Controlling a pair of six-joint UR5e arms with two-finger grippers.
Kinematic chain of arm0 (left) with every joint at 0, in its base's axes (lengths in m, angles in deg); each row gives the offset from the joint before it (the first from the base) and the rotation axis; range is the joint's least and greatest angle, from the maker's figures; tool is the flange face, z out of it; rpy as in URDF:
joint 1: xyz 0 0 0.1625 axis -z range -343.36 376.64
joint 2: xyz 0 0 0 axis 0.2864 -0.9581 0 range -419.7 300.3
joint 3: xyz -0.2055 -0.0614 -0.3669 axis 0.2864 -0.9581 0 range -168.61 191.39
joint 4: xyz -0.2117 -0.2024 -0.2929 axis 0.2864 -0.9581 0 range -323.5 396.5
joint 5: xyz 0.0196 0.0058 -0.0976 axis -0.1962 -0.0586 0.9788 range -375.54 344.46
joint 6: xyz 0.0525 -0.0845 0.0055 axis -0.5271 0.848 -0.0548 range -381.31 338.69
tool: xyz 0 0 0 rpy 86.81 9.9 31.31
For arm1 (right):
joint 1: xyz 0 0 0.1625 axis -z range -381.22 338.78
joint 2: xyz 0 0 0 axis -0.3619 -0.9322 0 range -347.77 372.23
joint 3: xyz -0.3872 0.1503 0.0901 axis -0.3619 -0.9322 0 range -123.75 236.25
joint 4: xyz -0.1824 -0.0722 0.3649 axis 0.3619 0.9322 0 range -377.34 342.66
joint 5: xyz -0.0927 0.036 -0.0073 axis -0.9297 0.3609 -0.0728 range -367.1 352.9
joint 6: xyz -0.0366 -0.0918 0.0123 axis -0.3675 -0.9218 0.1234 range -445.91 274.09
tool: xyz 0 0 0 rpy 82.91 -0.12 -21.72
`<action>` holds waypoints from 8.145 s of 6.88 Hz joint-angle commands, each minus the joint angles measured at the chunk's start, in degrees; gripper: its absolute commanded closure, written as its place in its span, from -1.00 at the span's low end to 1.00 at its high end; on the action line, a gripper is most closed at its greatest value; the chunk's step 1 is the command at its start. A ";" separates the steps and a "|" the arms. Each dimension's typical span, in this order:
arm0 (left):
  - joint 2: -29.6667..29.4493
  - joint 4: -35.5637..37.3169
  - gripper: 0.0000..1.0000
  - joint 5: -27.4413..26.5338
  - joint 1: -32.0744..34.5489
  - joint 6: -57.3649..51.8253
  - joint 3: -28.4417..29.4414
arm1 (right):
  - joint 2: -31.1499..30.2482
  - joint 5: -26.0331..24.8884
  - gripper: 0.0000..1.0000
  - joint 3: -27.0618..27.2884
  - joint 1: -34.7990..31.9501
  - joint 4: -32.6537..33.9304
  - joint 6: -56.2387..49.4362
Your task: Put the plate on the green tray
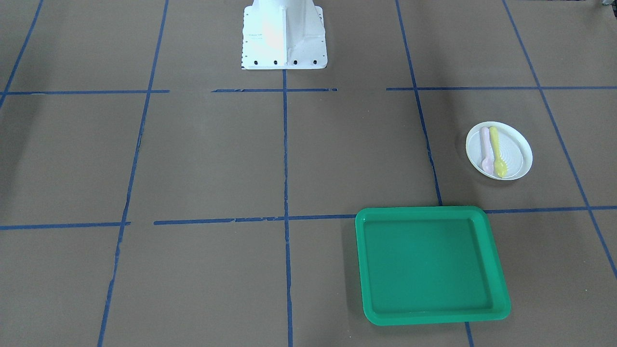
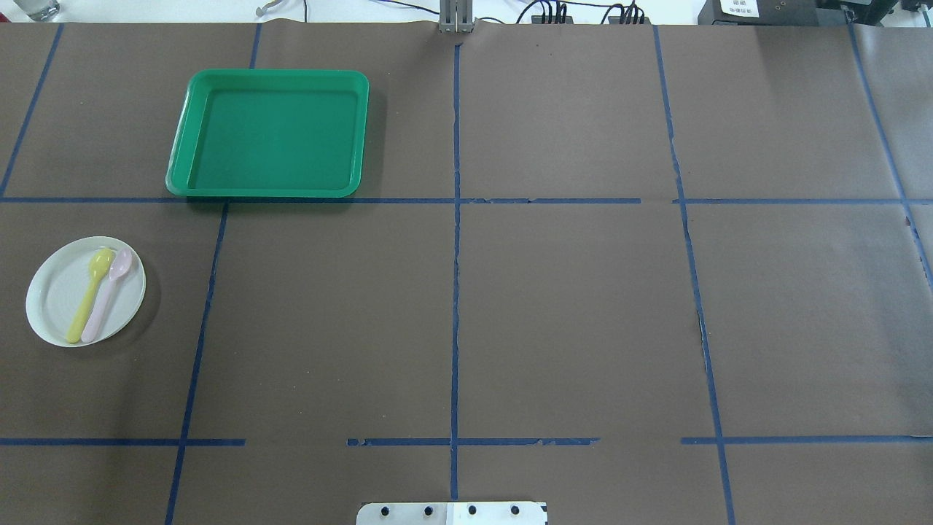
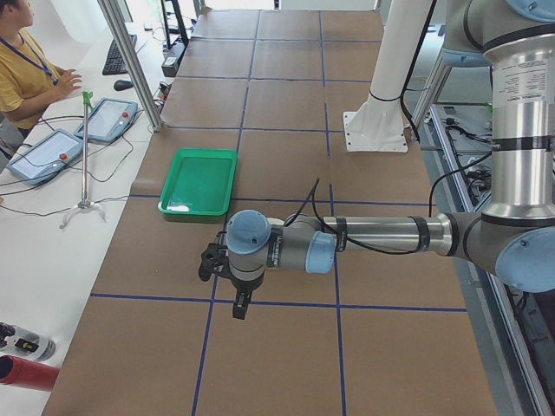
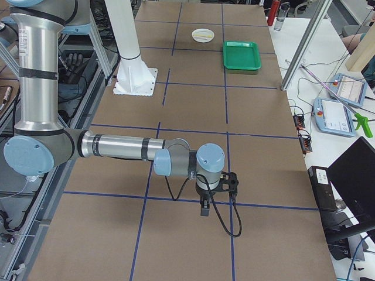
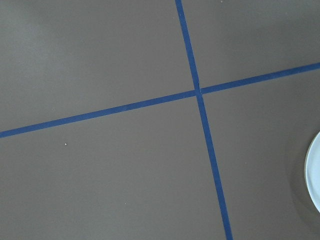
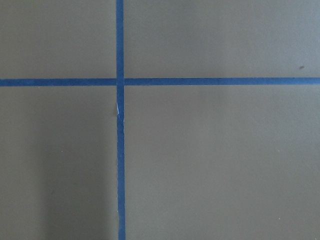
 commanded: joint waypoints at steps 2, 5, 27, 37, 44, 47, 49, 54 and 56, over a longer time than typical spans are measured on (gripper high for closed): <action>1.44 -21.48 -1.00 2.26 -15.48 32.63 4.26 | 0.00 0.06 -1.00 0.07 0.00 0.00 0.00; 0.74 -32.19 -1.00 -7.53 -29.03 52.84 7.16 | 0.00 -0.02 -1.00 0.07 0.00 0.00 0.00; -35.56 -31.06 1.00 -18.23 -37.09 106.85 23.34 | 0.00 -0.02 -1.00 0.07 0.00 0.00 0.00; -19.07 -4.99 -1.00 -5.48 -19.20 34.53 2.87 | 0.00 0.06 -1.00 0.07 0.00 0.00 0.00; 4.15 15.37 -1.00 0.32 1.84 -4.15 -9.52 | 0.09 -0.02 -1.00 0.07 0.00 0.00 0.00; 4.78 16.14 -1.00 0.49 1.84 -3.55 -9.97 | 0.00 0.06 -1.00 0.07 0.00 0.00 0.00; 4.26 16.85 -1.00 0.67 1.67 -3.37 -9.19 | 0.00 -0.02 -1.00 0.07 0.00 0.00 0.00; 0.33 16.23 -1.00 -0.12 1.67 -3.90 -8.40 | 0.00 -0.02 -1.00 0.07 0.00 0.00 0.00; -3.12 16.23 -1.00 -0.12 1.49 -3.89 -5.50 | 0.00 0.07 -1.00 0.07 0.00 0.00 0.00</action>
